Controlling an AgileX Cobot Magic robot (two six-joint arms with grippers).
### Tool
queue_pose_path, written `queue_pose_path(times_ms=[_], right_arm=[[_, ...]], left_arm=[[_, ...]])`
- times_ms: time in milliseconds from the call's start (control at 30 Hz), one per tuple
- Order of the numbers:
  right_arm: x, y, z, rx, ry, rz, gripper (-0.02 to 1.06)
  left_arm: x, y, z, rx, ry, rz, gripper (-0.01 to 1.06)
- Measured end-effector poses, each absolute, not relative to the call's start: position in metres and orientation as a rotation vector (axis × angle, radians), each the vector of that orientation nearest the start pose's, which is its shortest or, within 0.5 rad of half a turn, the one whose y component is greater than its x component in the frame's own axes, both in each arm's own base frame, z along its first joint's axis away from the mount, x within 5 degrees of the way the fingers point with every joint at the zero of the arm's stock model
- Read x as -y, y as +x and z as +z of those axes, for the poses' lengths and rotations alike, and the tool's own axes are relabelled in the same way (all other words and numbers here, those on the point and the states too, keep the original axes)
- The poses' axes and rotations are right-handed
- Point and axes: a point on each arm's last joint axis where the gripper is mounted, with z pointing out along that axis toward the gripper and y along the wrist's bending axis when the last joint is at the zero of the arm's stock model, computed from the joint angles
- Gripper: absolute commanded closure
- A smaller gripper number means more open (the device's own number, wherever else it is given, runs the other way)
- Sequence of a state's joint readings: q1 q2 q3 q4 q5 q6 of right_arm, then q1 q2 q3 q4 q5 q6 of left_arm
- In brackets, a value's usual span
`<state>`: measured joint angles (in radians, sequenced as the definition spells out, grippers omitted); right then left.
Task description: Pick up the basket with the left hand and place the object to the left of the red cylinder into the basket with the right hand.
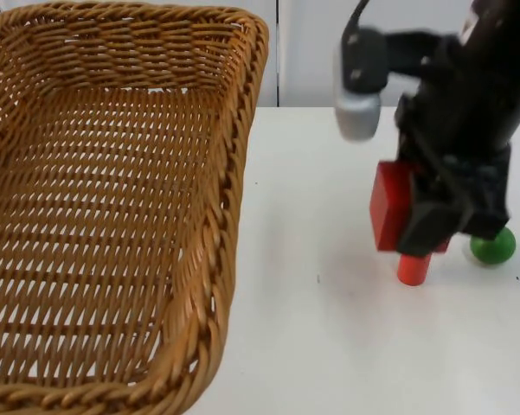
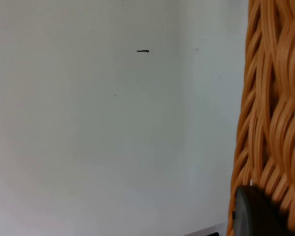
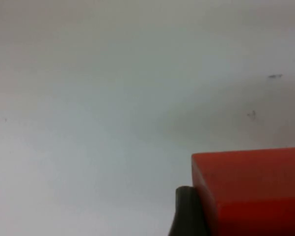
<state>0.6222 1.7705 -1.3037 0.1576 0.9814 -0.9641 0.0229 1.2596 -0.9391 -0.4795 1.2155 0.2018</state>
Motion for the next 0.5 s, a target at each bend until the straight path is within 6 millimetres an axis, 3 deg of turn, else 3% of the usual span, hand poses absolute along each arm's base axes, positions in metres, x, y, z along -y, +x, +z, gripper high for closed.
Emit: queue_pose_path(times_ms=[367, 500], right_arm=[[-0.201, 0.251, 0.303, -1.991, -1.848, 0.189, 1.04], [-0.197, 0.243, 0.318, -1.966, -1.813, 0.220, 1.04]], left_arm=[[0.035, 0.213, 0.286, -2.899, 0.054, -0.654, 1.05], [0.035, 0.213, 0.286, -2.899, 0.054, -0.654, 1.05]])
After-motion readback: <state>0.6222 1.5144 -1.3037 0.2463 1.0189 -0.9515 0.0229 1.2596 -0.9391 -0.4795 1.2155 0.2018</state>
